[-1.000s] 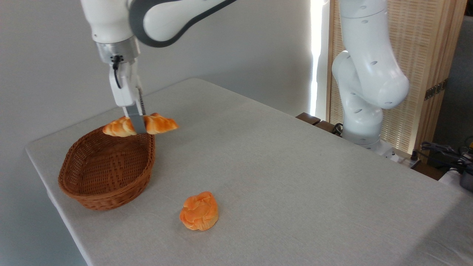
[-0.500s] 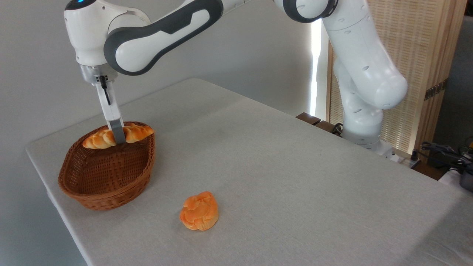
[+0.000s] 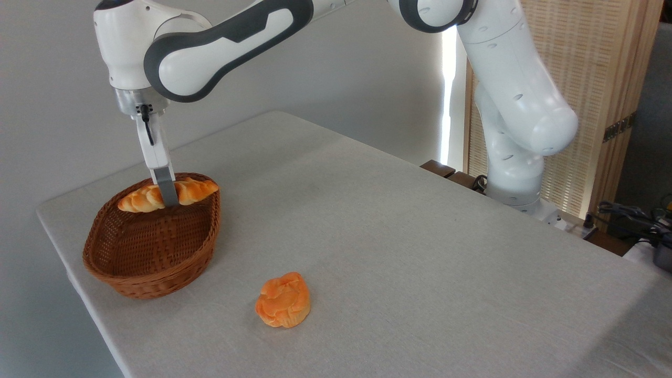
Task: Put bread into the basket
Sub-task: 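Lower the roll into the basket and open the gripper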
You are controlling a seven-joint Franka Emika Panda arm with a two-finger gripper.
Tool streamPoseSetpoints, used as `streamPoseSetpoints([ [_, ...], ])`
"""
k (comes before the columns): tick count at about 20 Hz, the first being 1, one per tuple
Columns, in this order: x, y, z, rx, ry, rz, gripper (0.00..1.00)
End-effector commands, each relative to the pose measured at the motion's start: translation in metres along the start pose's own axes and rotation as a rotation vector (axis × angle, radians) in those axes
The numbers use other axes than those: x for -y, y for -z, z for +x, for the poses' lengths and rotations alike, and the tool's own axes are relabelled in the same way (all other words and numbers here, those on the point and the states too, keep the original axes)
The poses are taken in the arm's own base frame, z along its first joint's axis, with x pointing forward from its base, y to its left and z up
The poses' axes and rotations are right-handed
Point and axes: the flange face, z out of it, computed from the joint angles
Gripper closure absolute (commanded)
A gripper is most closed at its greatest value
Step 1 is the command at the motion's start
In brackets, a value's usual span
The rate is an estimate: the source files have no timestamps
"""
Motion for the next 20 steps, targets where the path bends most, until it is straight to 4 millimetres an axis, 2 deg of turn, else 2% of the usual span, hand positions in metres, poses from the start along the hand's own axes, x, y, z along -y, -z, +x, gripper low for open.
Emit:
streamPoseSetpoints([
  [1, 0.000, -0.001, 0.006, 0.005, 0.007, 0.016, 0.00],
  [6, 0.004, 0.004, 0.004, 0.001, 0.013, 0.025, 0.00],
  [8, 0.006, 0.012, 0.007, -0.015, 0.013, 0.034, 0.00],
  [17, 0.008, 0.015, 0.006, -0.016, 0.019, 0.038, 0.00],
  [20, 0.012, 0.024, 0.002, -0.021, 0.028, 0.044, 0.00],
])
